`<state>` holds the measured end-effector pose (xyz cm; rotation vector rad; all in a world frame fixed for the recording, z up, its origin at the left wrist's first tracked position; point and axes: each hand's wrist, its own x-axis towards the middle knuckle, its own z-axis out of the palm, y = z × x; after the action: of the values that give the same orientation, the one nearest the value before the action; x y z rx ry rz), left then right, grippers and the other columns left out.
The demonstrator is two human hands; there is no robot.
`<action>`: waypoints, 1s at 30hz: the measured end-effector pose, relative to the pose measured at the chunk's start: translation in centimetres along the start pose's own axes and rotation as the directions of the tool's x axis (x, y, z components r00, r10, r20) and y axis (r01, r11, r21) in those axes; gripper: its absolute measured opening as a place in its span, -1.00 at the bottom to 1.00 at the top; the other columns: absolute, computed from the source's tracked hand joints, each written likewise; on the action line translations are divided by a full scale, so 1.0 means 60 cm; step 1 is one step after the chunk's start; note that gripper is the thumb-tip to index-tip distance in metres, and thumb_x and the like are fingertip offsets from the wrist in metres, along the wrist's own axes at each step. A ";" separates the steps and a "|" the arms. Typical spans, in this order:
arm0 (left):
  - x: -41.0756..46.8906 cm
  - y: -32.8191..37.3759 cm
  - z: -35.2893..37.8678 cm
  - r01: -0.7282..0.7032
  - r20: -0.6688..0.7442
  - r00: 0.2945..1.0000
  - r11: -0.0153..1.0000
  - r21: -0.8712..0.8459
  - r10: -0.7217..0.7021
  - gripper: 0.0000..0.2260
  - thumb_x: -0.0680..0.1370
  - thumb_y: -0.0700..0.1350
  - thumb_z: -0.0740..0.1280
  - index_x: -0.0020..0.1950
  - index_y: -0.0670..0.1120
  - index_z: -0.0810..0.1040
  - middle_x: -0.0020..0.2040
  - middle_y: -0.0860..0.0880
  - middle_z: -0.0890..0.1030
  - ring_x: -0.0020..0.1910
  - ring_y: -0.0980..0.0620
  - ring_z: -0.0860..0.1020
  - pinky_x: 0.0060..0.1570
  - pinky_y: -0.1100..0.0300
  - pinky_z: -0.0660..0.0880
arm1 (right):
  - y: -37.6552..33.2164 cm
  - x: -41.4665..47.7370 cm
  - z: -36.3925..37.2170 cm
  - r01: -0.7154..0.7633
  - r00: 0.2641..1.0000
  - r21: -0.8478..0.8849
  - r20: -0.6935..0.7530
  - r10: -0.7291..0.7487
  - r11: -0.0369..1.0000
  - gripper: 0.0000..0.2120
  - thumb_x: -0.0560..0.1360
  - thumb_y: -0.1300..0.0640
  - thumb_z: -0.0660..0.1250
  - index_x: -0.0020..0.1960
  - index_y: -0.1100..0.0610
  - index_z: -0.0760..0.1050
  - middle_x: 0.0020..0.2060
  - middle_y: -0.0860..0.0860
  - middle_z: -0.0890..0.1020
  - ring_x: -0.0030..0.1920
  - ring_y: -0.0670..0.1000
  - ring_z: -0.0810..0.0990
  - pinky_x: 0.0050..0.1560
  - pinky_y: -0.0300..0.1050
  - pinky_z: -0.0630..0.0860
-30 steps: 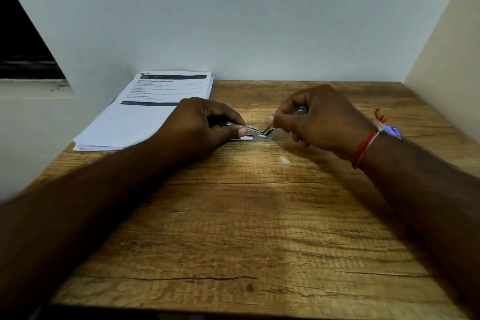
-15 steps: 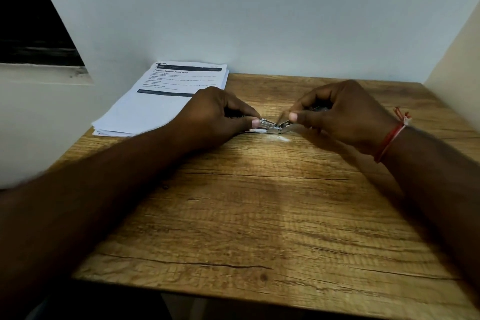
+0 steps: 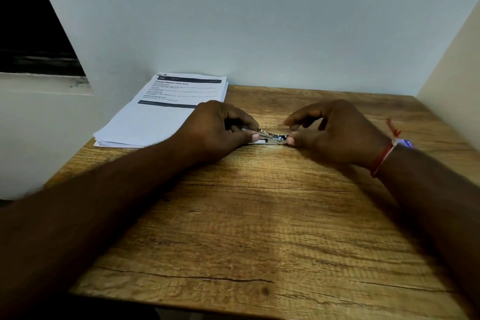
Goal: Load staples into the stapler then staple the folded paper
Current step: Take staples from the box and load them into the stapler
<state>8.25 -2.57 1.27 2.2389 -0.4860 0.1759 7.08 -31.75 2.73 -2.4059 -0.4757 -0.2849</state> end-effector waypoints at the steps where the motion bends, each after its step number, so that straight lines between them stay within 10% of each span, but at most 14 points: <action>1: 0.000 0.000 -0.001 0.012 -0.005 1.000 1.000 -0.015 -0.012 -0.73 0.49 0.08 0.71 0.17 0.12 0.83 -0.04 0.13 0.81 -0.02 0.15 0.74 -0.10 0.42 0.57 | -0.007 -0.003 0.009 0.055 0.998 -0.023 -0.033 -0.056 0.998 -0.71 0.48 -0.03 0.69 0.17 -0.19 0.78 -0.01 -0.25 0.78 0.00 -0.30 0.68 -0.09 -0.33 0.57; 7: -0.006 0.009 -0.005 0.017 -0.006 1.000 0.998 -0.060 -0.017 -0.51 0.44 0.01 0.75 0.32 0.15 0.72 -0.05 0.19 0.82 -0.06 0.23 0.74 -0.04 0.44 0.60 | -0.034 -0.001 0.059 0.384 0.923 -0.129 0.046 -0.382 0.914 -0.68 0.62 0.10 0.52 0.35 -0.13 0.72 0.10 -0.14 0.74 0.12 -0.05 0.65 0.17 -0.02 0.54; 30: -0.006 0.009 -0.004 -0.011 -0.008 1.000 0.999 -0.036 0.011 -0.85 0.49 0.03 0.72 0.01 0.10 0.85 -0.14 0.22 0.78 -0.15 0.23 0.71 -0.17 0.44 0.56 | -0.011 0.003 0.001 0.186 0.977 -0.081 -0.089 -0.193 0.979 -0.91 0.53 0.04 0.65 -0.07 -0.02 0.76 -0.20 -0.18 0.77 -0.16 -0.16 0.74 -0.12 -0.22 0.63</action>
<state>7.70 -2.57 1.68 2.1997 -0.4937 0.1795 6.97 -31.17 3.10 -2.4059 -0.6615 -0.5079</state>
